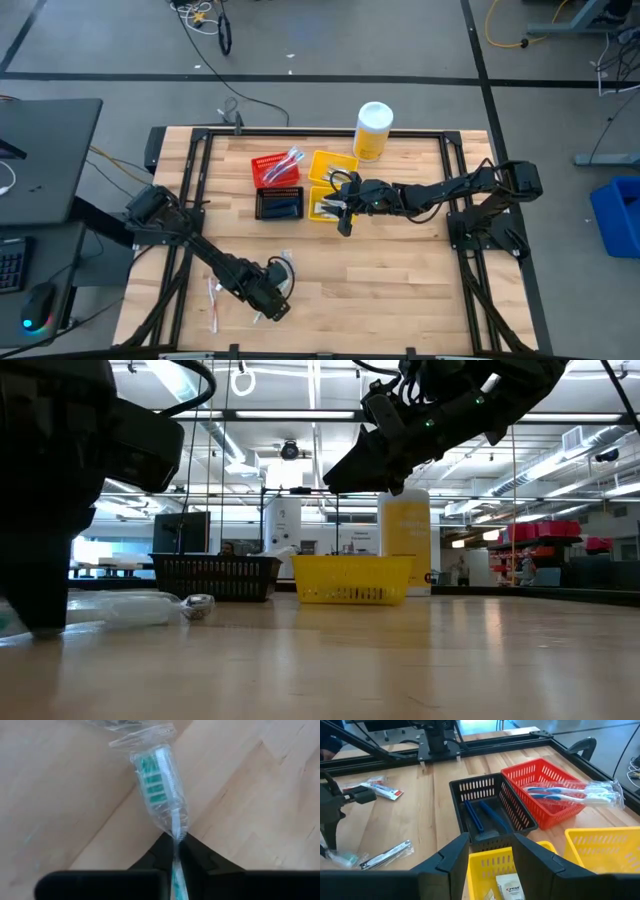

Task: Pick & Place Travel size toiletries
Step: Put the green toothbrush into the red bin

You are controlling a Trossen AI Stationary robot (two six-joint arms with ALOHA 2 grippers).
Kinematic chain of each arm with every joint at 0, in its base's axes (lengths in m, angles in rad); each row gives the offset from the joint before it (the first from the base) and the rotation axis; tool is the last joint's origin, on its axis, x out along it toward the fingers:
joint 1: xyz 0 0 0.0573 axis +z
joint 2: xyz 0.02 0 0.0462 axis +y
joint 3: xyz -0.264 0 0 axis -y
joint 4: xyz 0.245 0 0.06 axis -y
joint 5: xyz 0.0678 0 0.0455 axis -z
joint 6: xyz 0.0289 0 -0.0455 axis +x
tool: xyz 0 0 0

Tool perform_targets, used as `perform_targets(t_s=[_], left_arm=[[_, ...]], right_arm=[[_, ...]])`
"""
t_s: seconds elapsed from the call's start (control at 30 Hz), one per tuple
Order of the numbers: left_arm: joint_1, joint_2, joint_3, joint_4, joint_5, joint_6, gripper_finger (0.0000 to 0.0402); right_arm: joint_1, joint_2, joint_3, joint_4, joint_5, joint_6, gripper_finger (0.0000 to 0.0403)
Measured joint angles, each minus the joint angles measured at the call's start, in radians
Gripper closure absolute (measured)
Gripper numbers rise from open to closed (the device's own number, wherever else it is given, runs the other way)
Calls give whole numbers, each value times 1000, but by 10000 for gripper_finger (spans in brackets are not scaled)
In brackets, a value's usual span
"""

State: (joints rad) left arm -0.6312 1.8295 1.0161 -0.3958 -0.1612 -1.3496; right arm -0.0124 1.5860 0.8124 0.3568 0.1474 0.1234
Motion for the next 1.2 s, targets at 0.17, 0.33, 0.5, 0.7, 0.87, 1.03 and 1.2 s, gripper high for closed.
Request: perform_targets(t_s=[0.17,0.33,0.5,0.7,0.87,1.03,1.2], left_arm=[[2,-60,-9,-40,-37,34,387],[21,-177,-4,-174,-105,48,373],[85,-289,-4,-355,-256,171,381],[253,-392,-4,-354,-398,502,378],[416,-444,-2,-255,-412,834,377],[568,-450,-3,-130,-397,1188,379],[714,-435,-4,-40,-348,1420,376]], right_arm=[[0,0,0,0,0,0,245],[0,0,0,-1,-1,0,247],[0,0,0,-4,-1,0,248],[0,0,0,-6,-1,0,250],[0,1,0,-18,-1,0,249],[0,1,0,-16,-1,0,252],[0,1,0,-16,-1,0,253]])
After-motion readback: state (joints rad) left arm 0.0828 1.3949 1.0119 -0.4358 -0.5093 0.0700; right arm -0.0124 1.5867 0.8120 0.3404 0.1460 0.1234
